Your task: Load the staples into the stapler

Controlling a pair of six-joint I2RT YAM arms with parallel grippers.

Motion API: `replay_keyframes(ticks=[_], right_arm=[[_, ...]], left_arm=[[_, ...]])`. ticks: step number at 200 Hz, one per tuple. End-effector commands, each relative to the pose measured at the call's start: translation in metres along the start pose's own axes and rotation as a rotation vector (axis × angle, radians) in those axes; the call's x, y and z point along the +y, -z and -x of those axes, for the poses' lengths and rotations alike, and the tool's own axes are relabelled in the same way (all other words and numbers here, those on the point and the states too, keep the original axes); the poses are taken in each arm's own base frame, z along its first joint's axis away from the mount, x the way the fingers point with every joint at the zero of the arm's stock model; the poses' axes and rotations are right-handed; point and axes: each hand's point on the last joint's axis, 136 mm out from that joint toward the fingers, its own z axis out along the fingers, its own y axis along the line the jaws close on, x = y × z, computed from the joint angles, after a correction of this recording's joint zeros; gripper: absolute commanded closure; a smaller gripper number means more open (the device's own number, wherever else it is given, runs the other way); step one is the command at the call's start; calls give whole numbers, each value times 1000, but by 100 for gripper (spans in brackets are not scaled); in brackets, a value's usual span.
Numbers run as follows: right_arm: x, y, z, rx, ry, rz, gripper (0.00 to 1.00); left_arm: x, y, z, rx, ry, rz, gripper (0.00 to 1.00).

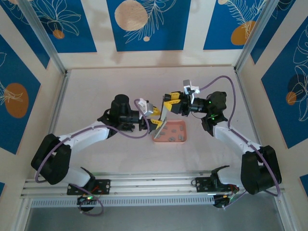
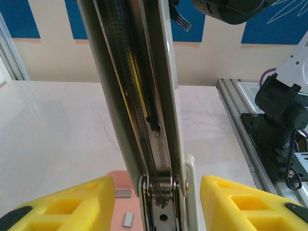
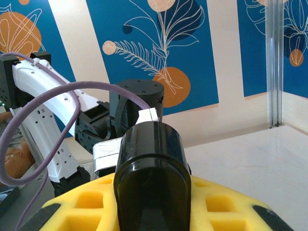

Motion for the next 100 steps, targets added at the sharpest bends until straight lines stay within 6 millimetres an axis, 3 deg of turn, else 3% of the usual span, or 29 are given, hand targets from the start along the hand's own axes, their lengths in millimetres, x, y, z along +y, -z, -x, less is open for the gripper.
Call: replay_keyframes(ticks=[1, 64, 100], right_arm=[[13, -4, 28, -43, 92, 36, 100], [14, -4, 32, -49, 102, 40, 100], [14, -5, 32, -47, 95, 46, 100]], left_arm=[[-2, -5, 15, -34, -28, -36, 51], [-1, -8, 12, -33, -5, -48, 53], [-1, -8, 14, -40, -11, -47, 80]])
